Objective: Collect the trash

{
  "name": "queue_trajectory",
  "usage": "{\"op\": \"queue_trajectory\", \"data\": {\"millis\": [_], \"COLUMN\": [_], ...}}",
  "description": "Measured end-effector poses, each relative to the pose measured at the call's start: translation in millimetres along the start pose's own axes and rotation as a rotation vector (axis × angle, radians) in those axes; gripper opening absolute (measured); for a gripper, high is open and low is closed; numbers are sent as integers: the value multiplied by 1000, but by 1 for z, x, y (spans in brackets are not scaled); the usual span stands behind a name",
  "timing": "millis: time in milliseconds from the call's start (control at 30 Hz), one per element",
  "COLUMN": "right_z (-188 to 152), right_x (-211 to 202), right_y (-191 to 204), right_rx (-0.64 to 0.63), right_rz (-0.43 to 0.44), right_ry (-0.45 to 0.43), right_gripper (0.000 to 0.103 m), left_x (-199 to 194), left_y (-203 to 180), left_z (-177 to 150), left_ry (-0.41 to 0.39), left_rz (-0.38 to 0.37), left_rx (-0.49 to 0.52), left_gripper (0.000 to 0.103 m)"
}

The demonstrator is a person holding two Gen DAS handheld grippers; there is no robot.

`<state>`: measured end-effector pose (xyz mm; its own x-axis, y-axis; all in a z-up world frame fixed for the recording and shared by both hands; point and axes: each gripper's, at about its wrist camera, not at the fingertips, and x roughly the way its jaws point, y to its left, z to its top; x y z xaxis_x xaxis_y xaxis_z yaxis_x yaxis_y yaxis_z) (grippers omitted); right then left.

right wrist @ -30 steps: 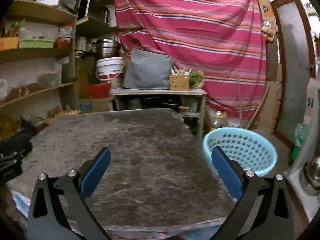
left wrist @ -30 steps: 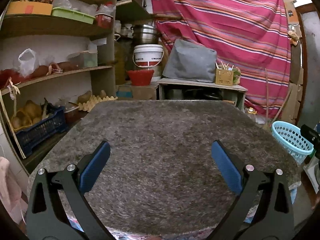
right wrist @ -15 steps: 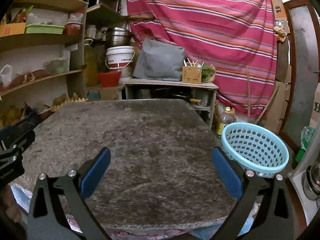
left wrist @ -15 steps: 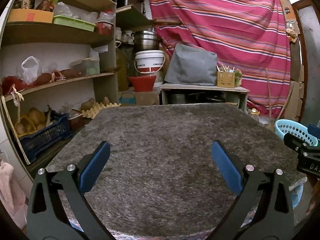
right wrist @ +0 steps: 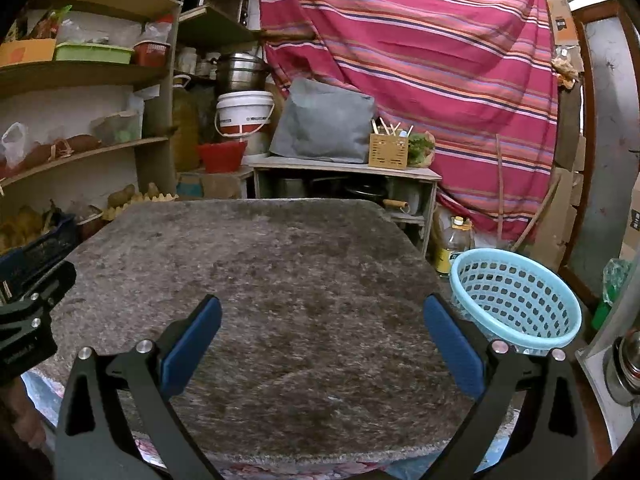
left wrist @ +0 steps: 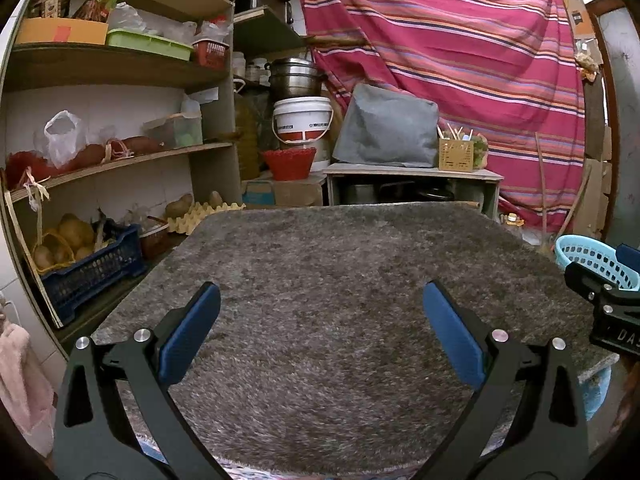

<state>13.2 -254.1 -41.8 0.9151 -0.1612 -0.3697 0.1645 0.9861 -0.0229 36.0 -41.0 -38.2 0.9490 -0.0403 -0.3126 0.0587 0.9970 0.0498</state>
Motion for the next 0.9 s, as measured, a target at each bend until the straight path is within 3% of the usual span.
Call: {"op": "queue_trajectory", "data": {"millis": [433,900], "right_z": [1,4], "right_x": [-9,-11], "right_y": [8,8], "right_rx": [-33,-37], "right_rz": [-27,-29], "right_ry": [-34,-37], "right_gripper": [99,99], "left_x": [-6,-3], "left_y": [-6,-5], "left_z": [-3,-1], "left_ry": [-35,-11], "left_rz": [14,-7], "left_rx": [26,12], "left_gripper": [98,98]}}
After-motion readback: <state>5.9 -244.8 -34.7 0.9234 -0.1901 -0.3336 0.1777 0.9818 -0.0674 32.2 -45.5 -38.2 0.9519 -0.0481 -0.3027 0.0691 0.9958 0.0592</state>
